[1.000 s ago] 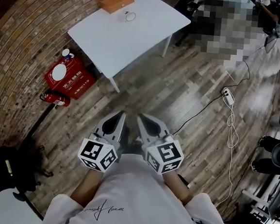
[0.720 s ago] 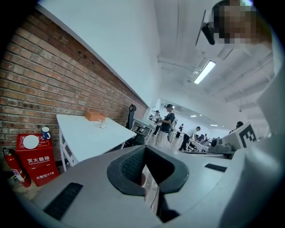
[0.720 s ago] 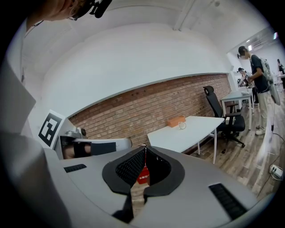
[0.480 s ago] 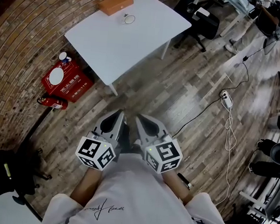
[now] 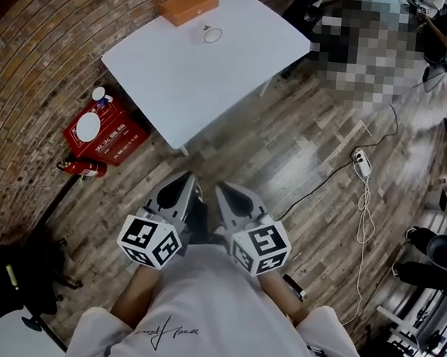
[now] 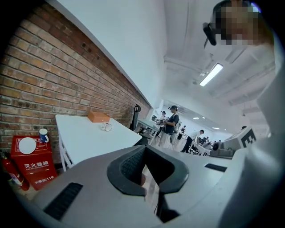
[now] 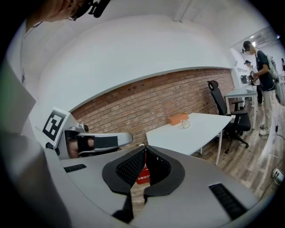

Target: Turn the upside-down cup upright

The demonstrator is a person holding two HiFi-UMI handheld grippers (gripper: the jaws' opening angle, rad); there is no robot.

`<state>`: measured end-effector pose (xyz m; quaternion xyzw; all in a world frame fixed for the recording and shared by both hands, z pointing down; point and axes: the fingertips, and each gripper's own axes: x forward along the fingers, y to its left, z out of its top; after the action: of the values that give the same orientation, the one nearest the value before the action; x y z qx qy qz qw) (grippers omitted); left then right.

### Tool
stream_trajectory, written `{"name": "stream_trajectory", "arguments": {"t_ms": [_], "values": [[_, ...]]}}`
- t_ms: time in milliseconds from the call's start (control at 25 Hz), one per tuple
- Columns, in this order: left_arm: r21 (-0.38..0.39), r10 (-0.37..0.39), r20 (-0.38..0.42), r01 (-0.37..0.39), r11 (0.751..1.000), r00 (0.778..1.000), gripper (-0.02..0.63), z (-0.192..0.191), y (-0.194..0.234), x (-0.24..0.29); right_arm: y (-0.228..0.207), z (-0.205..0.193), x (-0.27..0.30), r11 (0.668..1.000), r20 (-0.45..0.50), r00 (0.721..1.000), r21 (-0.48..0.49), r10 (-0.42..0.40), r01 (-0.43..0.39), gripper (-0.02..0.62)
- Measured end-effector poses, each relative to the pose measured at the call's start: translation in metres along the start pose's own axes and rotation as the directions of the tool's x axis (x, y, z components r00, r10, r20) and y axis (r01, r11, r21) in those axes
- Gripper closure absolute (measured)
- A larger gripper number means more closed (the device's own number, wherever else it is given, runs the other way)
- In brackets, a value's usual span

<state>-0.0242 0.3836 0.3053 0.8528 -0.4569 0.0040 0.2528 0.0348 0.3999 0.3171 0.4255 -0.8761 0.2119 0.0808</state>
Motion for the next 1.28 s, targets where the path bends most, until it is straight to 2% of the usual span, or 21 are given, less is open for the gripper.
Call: {"name": "stream_trajectory", "arguments": {"t_ms": [440, 720, 960, 1280], "values": [[-0.015, -0.025, -0.009, 0.025, 1.0, 1.0, 0.597, 0.039, 0.058, 0.035, -0.014, 0.029, 0.062, 0.999, -0.005, 0.999, 0.001, -0.034, 0.034, 0.574], [0.039, -0.07, 0.03, 0.069, 0.997, 0.997, 0.597, 0.071, 0.079, 0.044, -0.016, 0.05, 0.095, 0.997, 0.009, 0.998, -0.019, -0.069, 0.069, 0.574], [0.031, -0.102, 0.043, 0.101, 0.994, 0.994, 0.597, 0.085, 0.102, 0.044, -0.01, 0.066, 0.115, 0.994, 0.029, 0.995, -0.051, -0.093, 0.095, 0.574], [0.014, -0.092, 0.05, 0.091, 0.996, 0.995, 0.597, 0.092, 0.125, 0.038, -0.012, 0.077, 0.132, 0.99, 0.032, 0.992, -0.066, -0.125, 0.127, 0.574]]}}
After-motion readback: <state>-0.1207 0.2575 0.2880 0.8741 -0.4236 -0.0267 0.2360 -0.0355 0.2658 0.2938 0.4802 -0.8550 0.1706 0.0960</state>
